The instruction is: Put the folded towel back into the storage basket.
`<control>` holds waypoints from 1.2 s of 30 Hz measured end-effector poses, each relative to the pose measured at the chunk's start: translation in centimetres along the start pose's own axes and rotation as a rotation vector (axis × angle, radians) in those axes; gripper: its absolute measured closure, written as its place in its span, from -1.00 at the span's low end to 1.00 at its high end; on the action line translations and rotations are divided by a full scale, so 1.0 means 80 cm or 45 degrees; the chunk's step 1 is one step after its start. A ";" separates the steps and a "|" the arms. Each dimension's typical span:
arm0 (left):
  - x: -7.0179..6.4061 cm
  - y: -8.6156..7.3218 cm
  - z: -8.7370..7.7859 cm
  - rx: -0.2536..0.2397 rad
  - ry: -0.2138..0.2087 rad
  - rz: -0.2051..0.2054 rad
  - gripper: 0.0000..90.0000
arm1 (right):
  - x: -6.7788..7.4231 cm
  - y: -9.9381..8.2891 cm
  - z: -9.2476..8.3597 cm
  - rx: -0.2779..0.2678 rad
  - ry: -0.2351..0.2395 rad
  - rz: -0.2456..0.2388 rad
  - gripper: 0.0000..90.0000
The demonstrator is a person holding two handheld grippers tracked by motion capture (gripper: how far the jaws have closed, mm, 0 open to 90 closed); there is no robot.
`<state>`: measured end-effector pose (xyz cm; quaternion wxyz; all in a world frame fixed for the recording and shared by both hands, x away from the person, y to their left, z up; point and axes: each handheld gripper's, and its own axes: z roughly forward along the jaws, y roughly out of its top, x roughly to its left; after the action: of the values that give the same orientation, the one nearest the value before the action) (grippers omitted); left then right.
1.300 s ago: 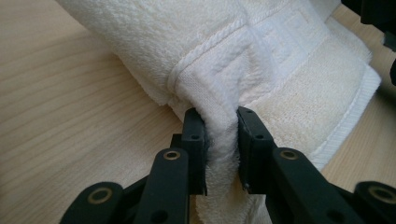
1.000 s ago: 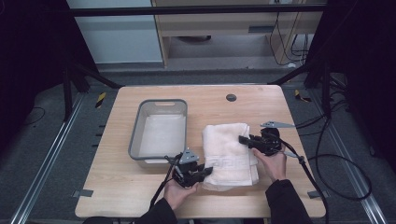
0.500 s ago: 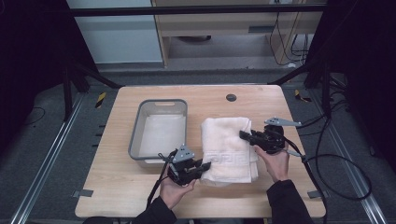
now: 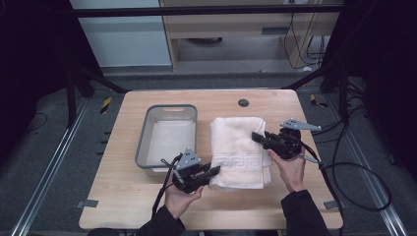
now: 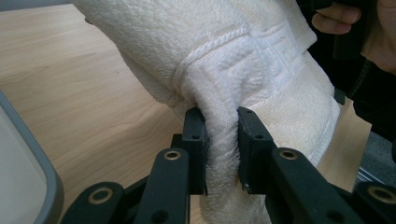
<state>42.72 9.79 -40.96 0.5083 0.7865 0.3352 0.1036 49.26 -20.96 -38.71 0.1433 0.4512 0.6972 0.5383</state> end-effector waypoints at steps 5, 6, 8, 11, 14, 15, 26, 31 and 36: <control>0.000 0.009 -0.008 -0.020 0.005 0.014 0.66 | 0.009 0.012 -0.004 -0.022 -0.010 -0.032 0.53; 0.000 0.009 -0.008 -0.020 0.005 0.014 0.66 | 0.009 0.012 -0.004 -0.022 -0.010 -0.032 0.53; 0.001 0.012 -0.010 -0.028 0.003 0.016 0.66 | 0.012 0.017 -0.006 -0.037 -0.015 -0.042 0.53; 0.003 0.020 -0.017 -0.049 0.003 0.020 0.66 | 0.016 0.023 -0.007 -0.061 -0.010 -0.042 0.53; 0.004 0.024 -0.021 -0.063 0.004 0.016 0.66 | 0.020 0.030 -0.006 -0.076 -0.013 -0.045 0.53; 0.006 0.027 -0.024 -0.070 0.004 0.014 0.66 | 0.022 0.033 -0.005 -0.076 -0.017 -0.051 0.53; 0.017 0.039 -0.044 -0.123 0.026 0.013 0.66 | 0.042 0.059 0.002 -0.106 -0.025 -0.083 0.53; 0.022 0.042 -0.051 -0.144 0.039 0.006 0.66 | 0.048 0.066 0.008 -0.113 -0.028 -0.090 0.53; 0.026 0.045 -0.058 -0.170 0.053 -0.003 0.67 | 0.053 0.071 0.011 -0.123 -0.027 -0.094 0.53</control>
<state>43.45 13.53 -36.06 0.5526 0.7481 0.3390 0.1414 50.22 -16.98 -32.84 0.1921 0.4232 0.6851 0.5610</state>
